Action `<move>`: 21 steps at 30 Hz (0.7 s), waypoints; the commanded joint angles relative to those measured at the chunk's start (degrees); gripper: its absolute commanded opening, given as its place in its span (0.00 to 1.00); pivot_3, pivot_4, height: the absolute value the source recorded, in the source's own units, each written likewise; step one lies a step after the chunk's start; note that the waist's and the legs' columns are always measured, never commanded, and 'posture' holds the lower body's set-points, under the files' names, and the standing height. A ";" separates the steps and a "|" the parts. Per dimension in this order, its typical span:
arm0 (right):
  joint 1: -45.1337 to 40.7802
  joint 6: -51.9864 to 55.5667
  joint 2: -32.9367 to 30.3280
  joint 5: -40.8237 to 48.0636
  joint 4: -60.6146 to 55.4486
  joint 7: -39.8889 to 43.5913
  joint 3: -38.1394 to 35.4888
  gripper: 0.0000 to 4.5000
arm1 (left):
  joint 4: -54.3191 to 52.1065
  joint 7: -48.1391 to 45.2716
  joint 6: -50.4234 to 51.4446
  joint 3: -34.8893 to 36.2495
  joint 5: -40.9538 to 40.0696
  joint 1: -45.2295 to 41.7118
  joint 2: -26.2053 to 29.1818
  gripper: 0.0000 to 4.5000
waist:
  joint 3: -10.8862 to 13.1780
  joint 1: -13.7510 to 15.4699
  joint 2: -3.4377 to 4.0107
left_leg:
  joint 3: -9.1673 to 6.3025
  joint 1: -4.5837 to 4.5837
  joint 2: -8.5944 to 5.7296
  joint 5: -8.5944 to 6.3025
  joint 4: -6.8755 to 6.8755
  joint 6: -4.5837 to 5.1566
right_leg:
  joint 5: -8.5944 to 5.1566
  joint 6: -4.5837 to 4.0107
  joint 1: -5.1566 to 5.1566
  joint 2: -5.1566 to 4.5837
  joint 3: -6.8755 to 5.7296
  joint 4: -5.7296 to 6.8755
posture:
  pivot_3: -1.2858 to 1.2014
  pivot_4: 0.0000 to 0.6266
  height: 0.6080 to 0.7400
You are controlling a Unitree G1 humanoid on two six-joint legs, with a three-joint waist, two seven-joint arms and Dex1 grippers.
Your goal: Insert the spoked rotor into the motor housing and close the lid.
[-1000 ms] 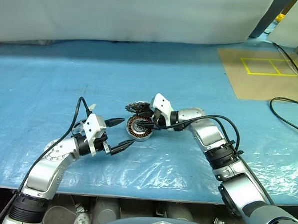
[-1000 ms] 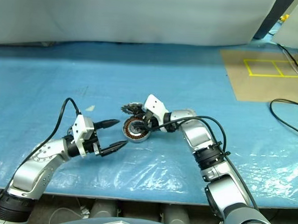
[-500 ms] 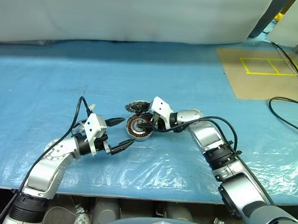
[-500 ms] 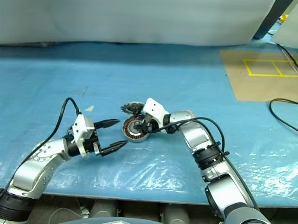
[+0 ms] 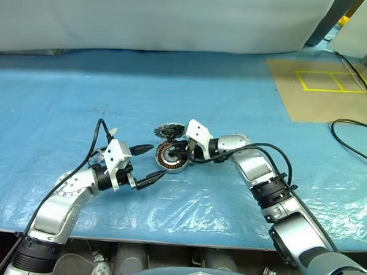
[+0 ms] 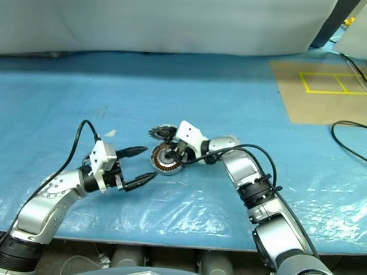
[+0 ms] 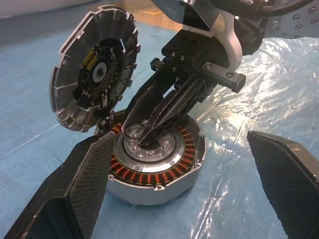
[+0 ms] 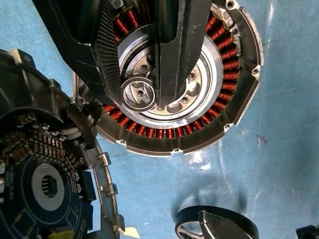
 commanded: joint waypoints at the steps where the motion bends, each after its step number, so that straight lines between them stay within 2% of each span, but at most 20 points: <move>1: -0.07 0.79 -0.38 2.35 -2.51 1.46 -1.75 0.13 | -0.75 0.03 -1.12 0.33 -0.17 -0.66 -0.15 1.00 | 0.00 0.00 0.00 | 0.00 0.00 0.00 0.00 0.00 0.00 | 0.00 0.00 0.00 0.00 0.00 0.00 | 0.52 0.24 1.00; 5: -0.03 1.24 -0.45 4.89 -3.67 3.50 -3.28 0.13 | -0.57 -0.07 -1.03 0.34 -0.24 -0.70 -0.13 1.00 | 0.00 0.00 0.00 | 0.00 0.00 0.00 0.00 0.00 0.00 | 0.00 0.00 0.00 0.00 0.00 0.00 | 0.52 0.24 1.00; 21: -0.09 0.81 -0.92 2.12 -1.53 4.54 0.23 0.13 | -1.16 0.32 -0.81 0.38 -0.30 -0.26 -0.22 1.00 | 0.00 0.00 0.00 | 0.00 -0.01 0.00 0.00 0.00 0.00 | -0.03 -0.05 -0.01 0.00 0.00 0.00 | 0.52 0.24 1.00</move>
